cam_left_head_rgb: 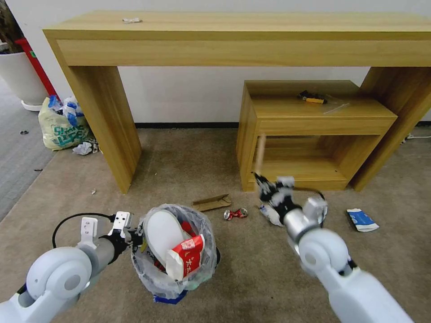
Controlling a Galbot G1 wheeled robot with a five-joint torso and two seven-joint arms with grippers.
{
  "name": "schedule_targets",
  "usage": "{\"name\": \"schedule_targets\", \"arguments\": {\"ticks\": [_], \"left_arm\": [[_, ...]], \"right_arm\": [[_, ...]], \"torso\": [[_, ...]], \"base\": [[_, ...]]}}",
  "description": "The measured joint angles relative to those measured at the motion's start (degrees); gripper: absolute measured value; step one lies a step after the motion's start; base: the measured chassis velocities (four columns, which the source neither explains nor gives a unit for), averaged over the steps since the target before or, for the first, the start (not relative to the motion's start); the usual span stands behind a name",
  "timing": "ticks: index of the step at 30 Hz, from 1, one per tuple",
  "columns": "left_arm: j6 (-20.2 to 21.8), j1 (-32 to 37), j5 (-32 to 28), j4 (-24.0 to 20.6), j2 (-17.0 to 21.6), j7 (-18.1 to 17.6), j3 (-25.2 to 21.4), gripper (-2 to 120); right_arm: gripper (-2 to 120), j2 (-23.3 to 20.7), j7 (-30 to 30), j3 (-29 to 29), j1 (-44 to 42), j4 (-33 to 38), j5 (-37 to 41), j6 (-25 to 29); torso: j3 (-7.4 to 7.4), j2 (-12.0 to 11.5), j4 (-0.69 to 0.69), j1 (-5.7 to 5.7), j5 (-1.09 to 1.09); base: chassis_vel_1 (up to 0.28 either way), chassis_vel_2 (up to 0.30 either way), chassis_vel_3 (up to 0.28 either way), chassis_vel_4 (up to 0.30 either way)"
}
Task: Pick up the trash bin and place the garbage on the floor into it.
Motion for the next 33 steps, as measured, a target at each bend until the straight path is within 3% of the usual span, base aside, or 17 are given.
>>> {"name": "schedule_targets", "arguments": {"ticks": [11, 24, 33], "left_arm": [[0.0, -4.8, -3.0, 1.7, 1.6, 0.0, 2.0, 0], [0.0, -4.1, -4.1, -0.5, 2.0, 0.0, 1.5, 0], [0.0, -4.1, -4.6, -1.0, 1.8, -0.2, 1.3, 0]], "right_arm": [[0, 1.4, -3.2, -15.5, 12.9, -4.0, 2.6, 0.4], [0, 5.6, -5.3, -22.3, 15.8, -10.4, -1.2, 1.8], [0, 3.9, -7.7, -24.4, 14.9, -11.7, -8.6, 3.4]], "torso": [[0.00, 0.0, -0.01, -0.01, 0.00], [0.00, 0.0, 0.00, -0.01, 0.00], [0.00, 0.0, -0.01, -0.01, 0.01]], "base": [[0.000, 0.000, 0.000, 0.000], [0.000, 0.000, 0.000, 0.000], [0.000, 0.000, 0.000, 0.000]]}}
